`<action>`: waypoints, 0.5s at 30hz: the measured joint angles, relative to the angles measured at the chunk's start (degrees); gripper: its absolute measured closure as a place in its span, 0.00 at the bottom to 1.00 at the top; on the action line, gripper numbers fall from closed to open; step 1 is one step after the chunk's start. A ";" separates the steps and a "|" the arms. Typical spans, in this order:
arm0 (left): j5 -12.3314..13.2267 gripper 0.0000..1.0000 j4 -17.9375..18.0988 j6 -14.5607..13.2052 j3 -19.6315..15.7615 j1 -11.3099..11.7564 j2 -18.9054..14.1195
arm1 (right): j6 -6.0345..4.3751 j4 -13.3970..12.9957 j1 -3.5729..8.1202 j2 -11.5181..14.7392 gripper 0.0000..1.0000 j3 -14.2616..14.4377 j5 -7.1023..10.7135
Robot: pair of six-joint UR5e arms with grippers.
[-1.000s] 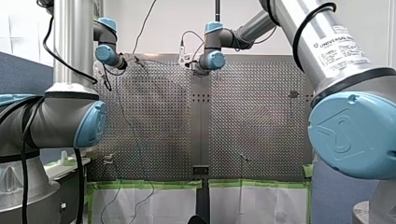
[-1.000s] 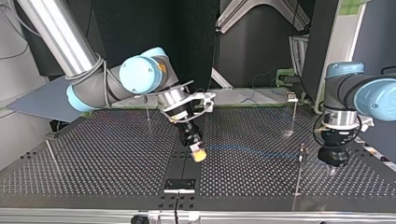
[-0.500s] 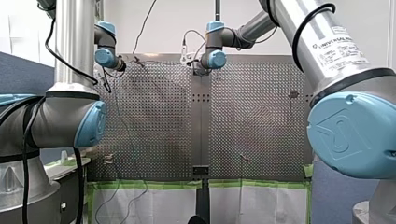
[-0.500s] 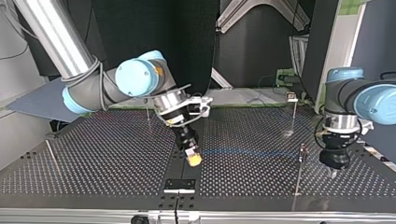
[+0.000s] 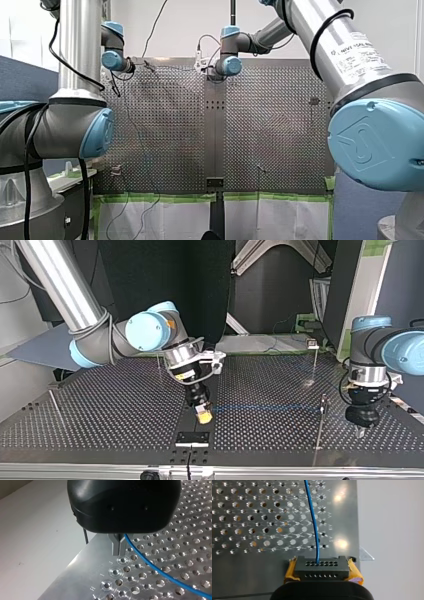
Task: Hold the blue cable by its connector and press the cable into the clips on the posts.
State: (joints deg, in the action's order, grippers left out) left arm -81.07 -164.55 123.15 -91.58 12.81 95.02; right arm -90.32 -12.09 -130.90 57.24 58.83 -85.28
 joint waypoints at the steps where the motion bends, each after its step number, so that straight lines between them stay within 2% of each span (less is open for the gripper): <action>1: 0.00 1.00 0.03 0.00 0.00 -0.03 0.00 | -0.05 0.04 0.00 -0.25 1.00 -0.13 0.00; 5: -0.06 1.00 0.01 -0.01 0.01 -0.11 0.01 | -0.15 0.11 0.01 -0.67 1.00 -0.48 0.03; 13: 0.00 1.00 -0.41 0.00 -0.04 -0.39 0.01 | -1.20 0.54 -0.03 -0.87 1.00 -2.35 0.31; 15: 0.04 0.96 -0.64 -0.02 -0.05 -0.32 0.01 | -1.25 0.78 -0.03 -0.91 1.00 -2.44 0.38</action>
State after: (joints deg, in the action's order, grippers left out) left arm -81.03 -165.19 123.13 -91.63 12.49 95.03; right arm -91.57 -11.31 -130.93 56.34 56.39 -84.90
